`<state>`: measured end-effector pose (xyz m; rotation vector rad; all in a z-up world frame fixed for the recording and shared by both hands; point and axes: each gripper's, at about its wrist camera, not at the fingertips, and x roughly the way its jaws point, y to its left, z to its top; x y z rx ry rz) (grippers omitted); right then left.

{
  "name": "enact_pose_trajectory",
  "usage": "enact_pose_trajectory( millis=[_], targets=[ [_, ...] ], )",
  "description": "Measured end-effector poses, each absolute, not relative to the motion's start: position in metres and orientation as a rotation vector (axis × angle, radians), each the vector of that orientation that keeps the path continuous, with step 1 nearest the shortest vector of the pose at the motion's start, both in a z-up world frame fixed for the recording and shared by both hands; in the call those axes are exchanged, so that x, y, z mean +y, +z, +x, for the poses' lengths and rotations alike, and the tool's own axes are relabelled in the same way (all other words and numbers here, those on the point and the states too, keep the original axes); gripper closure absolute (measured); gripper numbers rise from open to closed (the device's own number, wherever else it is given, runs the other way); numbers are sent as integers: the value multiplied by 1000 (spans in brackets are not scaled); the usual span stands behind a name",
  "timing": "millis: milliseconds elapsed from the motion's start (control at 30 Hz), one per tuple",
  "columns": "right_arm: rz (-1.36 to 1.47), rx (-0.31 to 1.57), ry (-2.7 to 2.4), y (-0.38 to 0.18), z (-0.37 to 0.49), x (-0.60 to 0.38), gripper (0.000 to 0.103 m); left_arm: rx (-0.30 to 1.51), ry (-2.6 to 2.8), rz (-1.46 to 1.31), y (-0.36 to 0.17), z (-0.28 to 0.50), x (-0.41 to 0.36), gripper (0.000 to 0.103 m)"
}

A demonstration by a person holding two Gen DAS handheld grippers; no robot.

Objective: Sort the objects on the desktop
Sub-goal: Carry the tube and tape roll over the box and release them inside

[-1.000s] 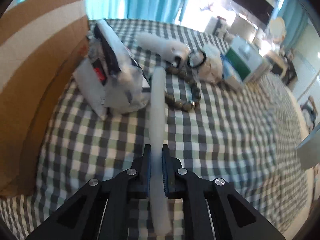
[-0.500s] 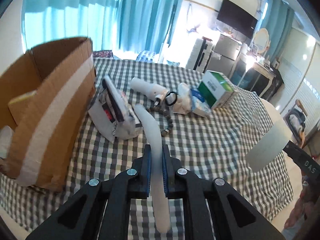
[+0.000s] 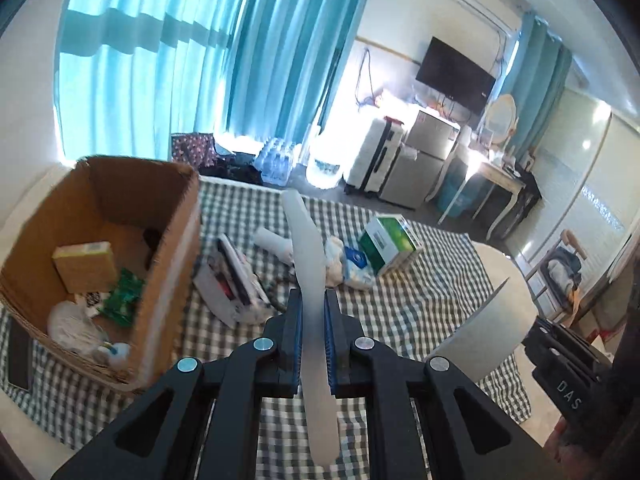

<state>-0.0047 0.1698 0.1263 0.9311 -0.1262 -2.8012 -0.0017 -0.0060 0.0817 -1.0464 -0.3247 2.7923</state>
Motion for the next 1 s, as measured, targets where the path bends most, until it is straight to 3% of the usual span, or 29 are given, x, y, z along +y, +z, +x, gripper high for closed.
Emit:
enact_pose_trajectory(
  millis=[333, 633, 800, 900, 933, 967, 1000],
  targets=[
    [823, -87, -2689, 171, -25, 42, 92, -297, 2933, -994, 126, -3, -123, 93],
    [961, -96, -2541, 111, -93, -71, 91, -432, 2954, -1117, 83, -31, -217, 93],
    [1036, -57, -2515, 74, -112, -87, 91, -362, 2942, -1137, 49, -46, -223, 93],
    [1048, -71, -2498, 61, -123, -87, 91, -342, 2931, -1172, 32, -55, -223, 83],
    [1047, -75, -2490, 59, -126, -87, 89, -334, 2940, -1182, 28, -56, -222, 70],
    [1047, -72, -2488, 58, -127, -87, 77, -329, 2951, -1180, 26, -57, -222, 50],
    [1052, -60, -2502, 56, -128, -86, 48, -327, 2966, -1171, 26, -56, -221, 41]
  ],
)
